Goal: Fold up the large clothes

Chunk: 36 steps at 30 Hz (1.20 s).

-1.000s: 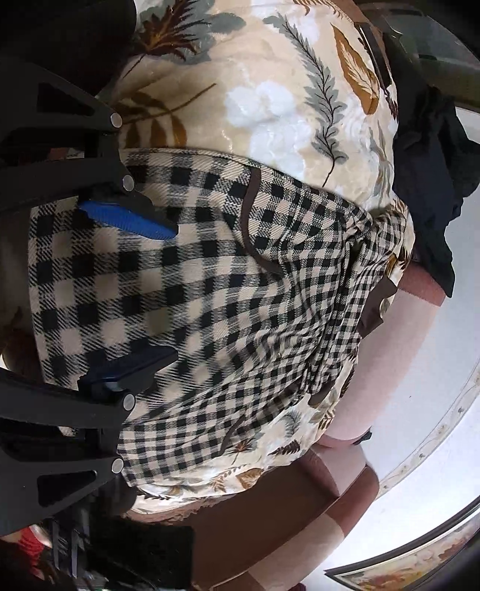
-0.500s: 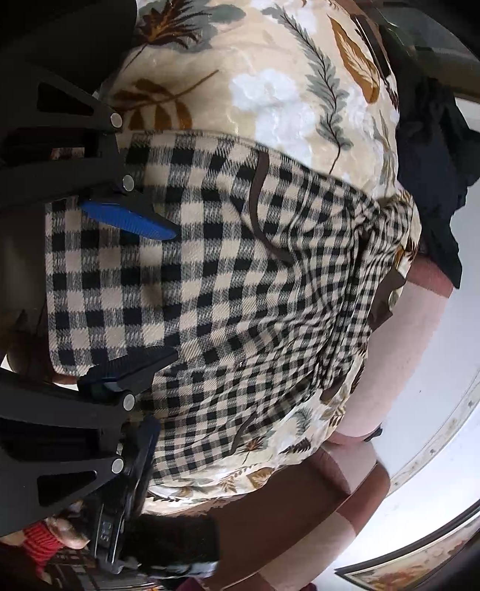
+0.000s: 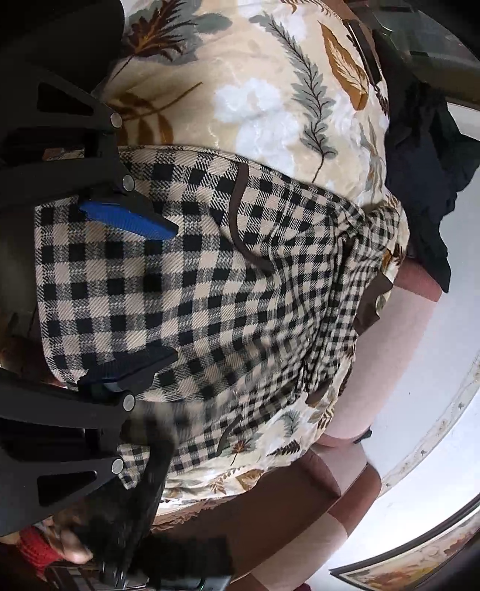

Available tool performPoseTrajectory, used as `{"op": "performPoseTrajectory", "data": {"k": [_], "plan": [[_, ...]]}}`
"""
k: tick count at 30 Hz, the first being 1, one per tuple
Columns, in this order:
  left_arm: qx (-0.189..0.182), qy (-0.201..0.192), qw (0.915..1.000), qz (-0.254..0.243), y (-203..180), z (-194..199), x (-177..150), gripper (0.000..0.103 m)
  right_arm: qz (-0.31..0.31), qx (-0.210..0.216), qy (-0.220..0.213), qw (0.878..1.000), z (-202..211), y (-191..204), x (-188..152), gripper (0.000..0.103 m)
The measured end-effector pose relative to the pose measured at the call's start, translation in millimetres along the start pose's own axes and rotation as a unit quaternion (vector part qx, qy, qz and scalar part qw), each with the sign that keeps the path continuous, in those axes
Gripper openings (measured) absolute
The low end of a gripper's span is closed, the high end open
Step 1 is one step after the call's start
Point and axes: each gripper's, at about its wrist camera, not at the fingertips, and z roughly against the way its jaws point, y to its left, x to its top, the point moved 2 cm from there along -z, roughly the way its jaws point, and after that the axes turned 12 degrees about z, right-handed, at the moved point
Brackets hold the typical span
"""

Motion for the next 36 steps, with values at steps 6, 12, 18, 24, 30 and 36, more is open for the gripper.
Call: {"op": "performPoseTrajectory", "data": {"k": [6, 12, 18, 24, 30, 36], "plan": [[0.054, 0.031, 0.998, 0.012, 10.5, -27.7, -4.2, 0.059, -0.03, -0.108, 0.068, 0.991, 16.5, -47.2, -36.7, 0.003], [0.054, 0.007, 0.9985, 0.009, 14.6, -6.4, 1.3, 0.059, -0.087, -0.119, 0.002, 0.989, 82.2, -90.1, -41.6, 0.01], [0.057, -0.025, 0.996, 0.063, 51.7, 5.6, 30.8, 0.061, -0.105, -0.155, -0.016, 0.982, 99.7, -126.1, -34.7, 0.069], [0.043, 0.013, 0.9947, 0.093, 78.0, -19.4, 50.2, 0.061, -0.163, -0.091, -0.002, 0.982, 67.5, -150.8, -40.4, 0.069], [0.029, 0.027, 0.9971, 0.065, 68.4, -33.6, 39.4, 0.062, -0.172, -0.061, -0.007, 0.983, 50.7, -144.9, -42.7, 0.069], [0.012, 0.039, 0.9978, 0.052, 62.4, -28.3, 17.5, 0.043, -0.183, -0.018, -0.001, 0.983, 47.2, -132.9, -56.9, 0.055]]}}
